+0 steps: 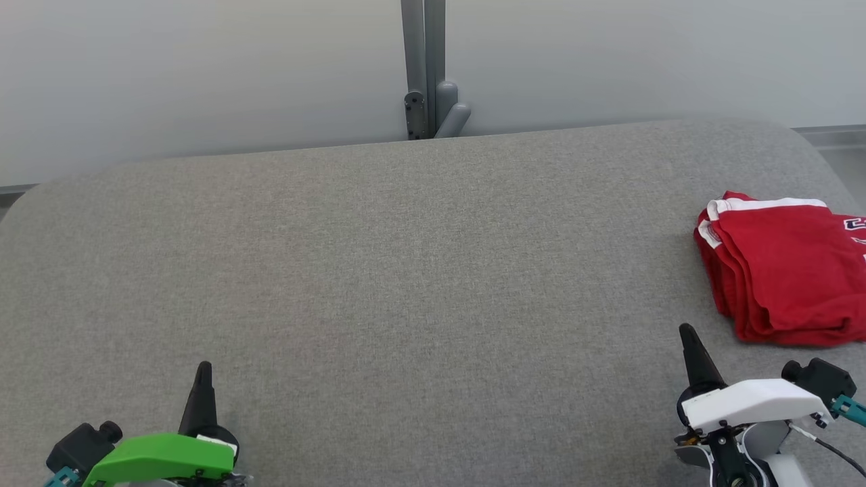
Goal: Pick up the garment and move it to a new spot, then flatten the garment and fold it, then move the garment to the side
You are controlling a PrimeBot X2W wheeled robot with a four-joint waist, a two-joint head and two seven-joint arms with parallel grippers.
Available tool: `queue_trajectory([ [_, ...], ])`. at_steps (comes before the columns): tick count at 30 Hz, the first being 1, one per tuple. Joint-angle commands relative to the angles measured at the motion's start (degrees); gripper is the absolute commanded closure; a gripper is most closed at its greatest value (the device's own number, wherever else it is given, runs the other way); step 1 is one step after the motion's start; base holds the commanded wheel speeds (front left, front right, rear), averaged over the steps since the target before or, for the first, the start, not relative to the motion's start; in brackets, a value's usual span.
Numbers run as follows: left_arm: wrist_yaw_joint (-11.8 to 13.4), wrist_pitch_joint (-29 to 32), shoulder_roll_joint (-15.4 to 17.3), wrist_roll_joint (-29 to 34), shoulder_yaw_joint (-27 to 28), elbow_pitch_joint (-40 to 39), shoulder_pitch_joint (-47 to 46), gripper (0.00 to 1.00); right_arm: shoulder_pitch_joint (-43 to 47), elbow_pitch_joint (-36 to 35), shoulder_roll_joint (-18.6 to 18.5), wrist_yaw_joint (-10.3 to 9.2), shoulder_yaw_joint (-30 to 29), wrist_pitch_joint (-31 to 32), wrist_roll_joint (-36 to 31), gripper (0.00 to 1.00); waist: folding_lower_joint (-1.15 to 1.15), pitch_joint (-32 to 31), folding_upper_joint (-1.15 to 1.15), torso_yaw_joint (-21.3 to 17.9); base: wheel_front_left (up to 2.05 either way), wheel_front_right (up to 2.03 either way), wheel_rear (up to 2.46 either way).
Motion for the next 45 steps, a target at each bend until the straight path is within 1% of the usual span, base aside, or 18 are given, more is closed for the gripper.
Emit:
queue_trajectory([
  [1, -0.29, 0.33, 0.27, -1.74, 0.57, -0.89, -1.49, 1.00, -1.33, -1.00, -0.30, -0.01, -0.24, 0.42, 1.65, 1.00, 0.00, 0.00, 0.18, 0.02, 0.00, 0.00, 0.00],
  [27, -0.89, 4.30, 0.36, -16.18, 2.54, -2.51, -2.88, 1.00, -1.58, -2.84, -0.38, -0.01, -1.84, 4.38, 17.48, 1.00, 0.00, 0.09, 0.27, 0.39, 0.00, 0.00, 0.00],
  [45, -1.22, 6.56, 0.41, -24.16, 3.62, -3.39, -3.63, 1.00, -1.62, -3.86, -0.42, -0.02, -2.76, 6.70, 26.42, 1.00, 0.00, 0.15, 0.33, 0.64, 0.00, 0.00, 0.00],
])
